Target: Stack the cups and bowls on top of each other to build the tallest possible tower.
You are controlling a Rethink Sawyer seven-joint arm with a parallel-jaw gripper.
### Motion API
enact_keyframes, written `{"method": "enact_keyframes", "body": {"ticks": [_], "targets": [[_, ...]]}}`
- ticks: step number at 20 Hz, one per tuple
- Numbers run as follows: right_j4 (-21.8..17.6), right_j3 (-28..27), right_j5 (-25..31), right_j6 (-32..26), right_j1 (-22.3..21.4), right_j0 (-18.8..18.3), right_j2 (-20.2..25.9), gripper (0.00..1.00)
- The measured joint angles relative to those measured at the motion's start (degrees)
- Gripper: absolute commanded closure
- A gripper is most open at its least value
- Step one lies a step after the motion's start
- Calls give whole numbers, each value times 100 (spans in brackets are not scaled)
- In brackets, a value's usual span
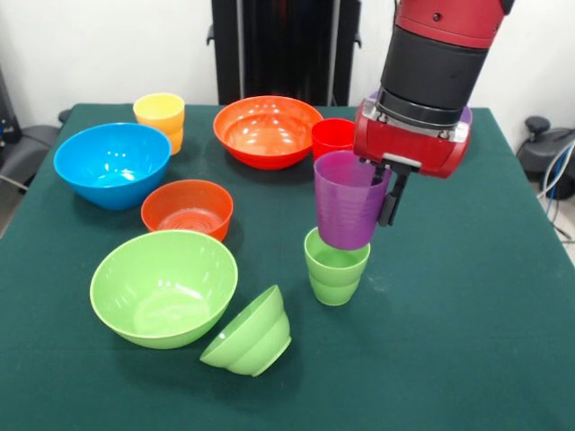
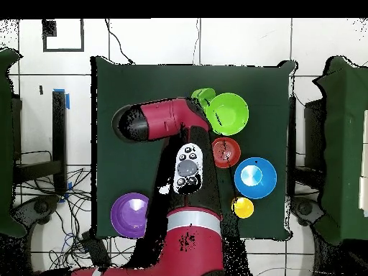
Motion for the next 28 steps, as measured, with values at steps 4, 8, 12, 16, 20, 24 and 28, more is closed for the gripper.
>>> {"method": "enact_keyframes", "body": {"ticks": [4, 8, 12, 16, 20, 24, 28], "targets": [[0, 2, -124, 0, 2, 1, -60, 100], [-1, 27, -260, 0, 1, 1, -153, 100], [-1, 51, -314, 0, 1, 2, -200, 100], [-1, 72, -317, 0, 1, 1, -212, 100], [-1, 99, -316, 0, 1, -1, -214, 100], [-1, 118, -317, 0, 1, 0, -217, 100], [-1, 121, -317, 0, 1, -1, -238, 100]]}}
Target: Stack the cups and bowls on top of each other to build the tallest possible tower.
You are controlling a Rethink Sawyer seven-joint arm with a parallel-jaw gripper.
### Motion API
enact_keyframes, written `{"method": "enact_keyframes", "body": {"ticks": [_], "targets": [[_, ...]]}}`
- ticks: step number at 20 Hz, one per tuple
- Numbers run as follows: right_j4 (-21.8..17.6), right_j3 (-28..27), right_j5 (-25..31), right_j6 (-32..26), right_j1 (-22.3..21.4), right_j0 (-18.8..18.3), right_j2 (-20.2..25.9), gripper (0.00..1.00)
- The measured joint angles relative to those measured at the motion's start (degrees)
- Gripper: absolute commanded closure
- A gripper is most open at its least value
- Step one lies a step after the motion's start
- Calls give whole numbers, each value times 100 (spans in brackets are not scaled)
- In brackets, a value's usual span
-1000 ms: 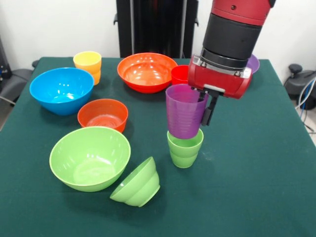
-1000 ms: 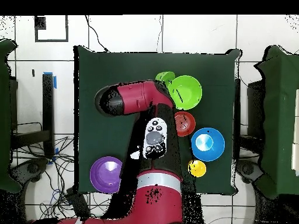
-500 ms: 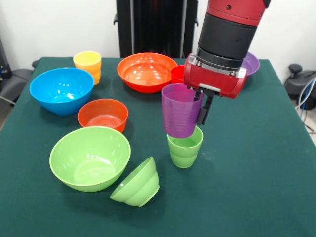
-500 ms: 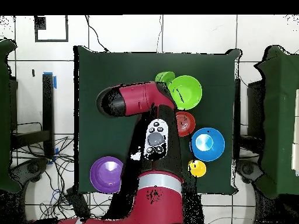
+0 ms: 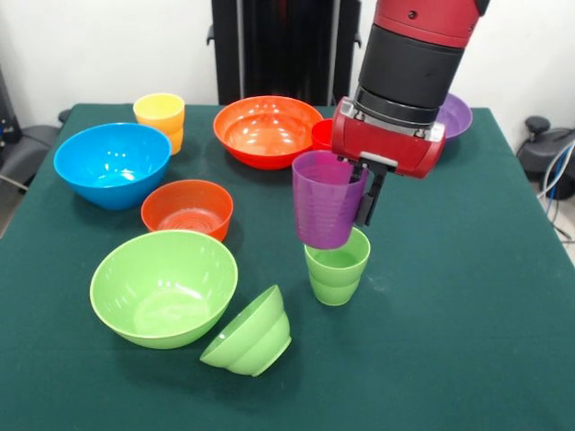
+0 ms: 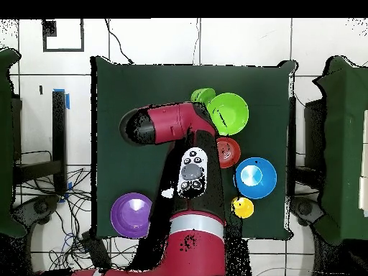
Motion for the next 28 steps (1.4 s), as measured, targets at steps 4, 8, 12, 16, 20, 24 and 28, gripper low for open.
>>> {"method": "enact_keyframes", "body": {"ticks": [4, 8, 12, 16, 20, 24, 28], "targets": [[0, 0, 0, 0, 1, 0, -21, 100], [0, 0, 0, 0, 0, 0, -30, 100], [0, 0, -2, 0, 5, 5, -37, 100], [0, 4, -70, 0, 15, 33, -57, 100], [1, 7, -127, 0, 25, 78, -74, 100], [5, 7, -175, 0, 67, 157, -117, 100], [6, 10, -256, 0, 164, 262, -195, 100]]}}
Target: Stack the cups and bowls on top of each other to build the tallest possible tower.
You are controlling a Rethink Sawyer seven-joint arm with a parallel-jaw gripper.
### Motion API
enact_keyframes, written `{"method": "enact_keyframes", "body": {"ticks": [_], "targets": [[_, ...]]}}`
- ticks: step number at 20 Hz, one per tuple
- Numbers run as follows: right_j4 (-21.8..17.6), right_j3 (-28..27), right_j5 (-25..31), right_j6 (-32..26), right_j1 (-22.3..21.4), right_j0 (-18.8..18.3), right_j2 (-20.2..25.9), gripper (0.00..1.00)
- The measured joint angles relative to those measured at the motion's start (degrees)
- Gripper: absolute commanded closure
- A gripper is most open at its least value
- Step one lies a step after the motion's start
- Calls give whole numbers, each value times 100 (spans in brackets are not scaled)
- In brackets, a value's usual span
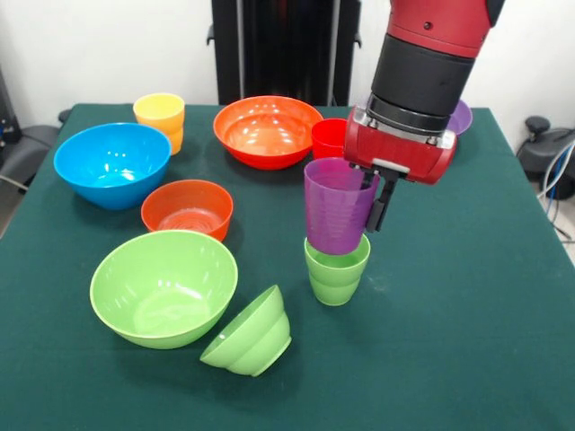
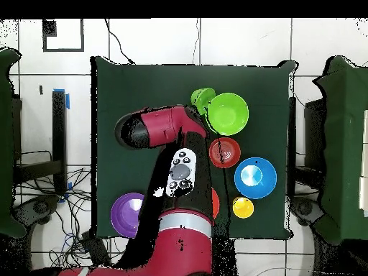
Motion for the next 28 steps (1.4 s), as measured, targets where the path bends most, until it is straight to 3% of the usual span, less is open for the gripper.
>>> {"method": "enact_keyframes", "body": {"ticks": [19, 20, 28], "targets": [[6, 32, -81, 0, 222, 77, -112, 100], [6, 55, -82, 0, 231, 77, -112, 0], [7, 65, -82, 0, 237, 77, -115, 0]]}}
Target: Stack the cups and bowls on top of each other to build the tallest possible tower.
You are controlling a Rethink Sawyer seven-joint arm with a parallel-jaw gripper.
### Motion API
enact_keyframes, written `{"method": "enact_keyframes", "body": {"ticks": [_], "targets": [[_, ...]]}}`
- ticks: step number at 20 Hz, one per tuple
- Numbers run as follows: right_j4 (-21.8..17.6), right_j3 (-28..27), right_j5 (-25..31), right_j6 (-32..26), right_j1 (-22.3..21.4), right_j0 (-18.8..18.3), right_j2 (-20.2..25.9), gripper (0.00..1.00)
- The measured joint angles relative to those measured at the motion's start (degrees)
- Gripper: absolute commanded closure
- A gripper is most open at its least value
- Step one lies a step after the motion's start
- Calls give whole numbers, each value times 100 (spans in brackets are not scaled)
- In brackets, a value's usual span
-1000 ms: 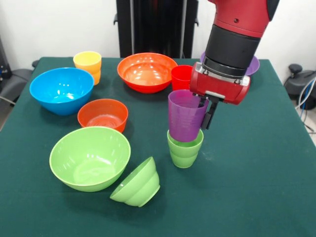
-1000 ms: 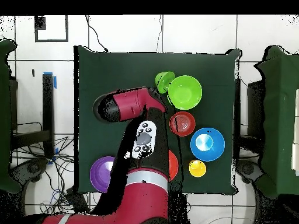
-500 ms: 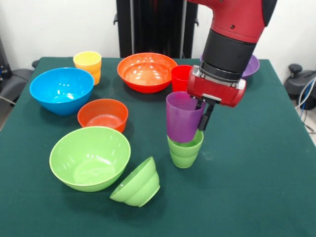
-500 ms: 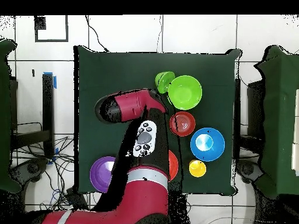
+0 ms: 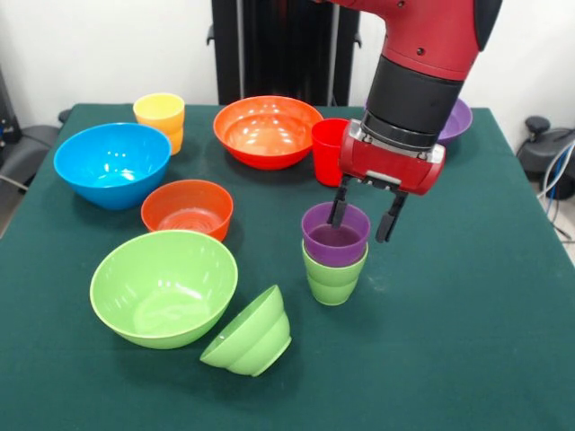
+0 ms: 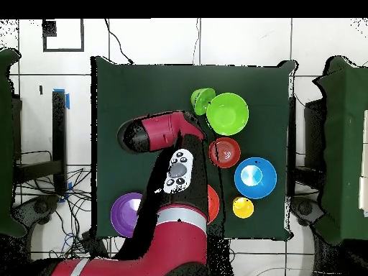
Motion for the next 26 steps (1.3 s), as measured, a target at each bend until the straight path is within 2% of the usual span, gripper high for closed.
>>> {"method": "enact_keyframes", "body": {"ticks": [19, 26], "targets": [[108, 31, 0, 0, 1, 0, -1, 0], [304, 485, 0, 0, -484, 1, -2, 0]]}}
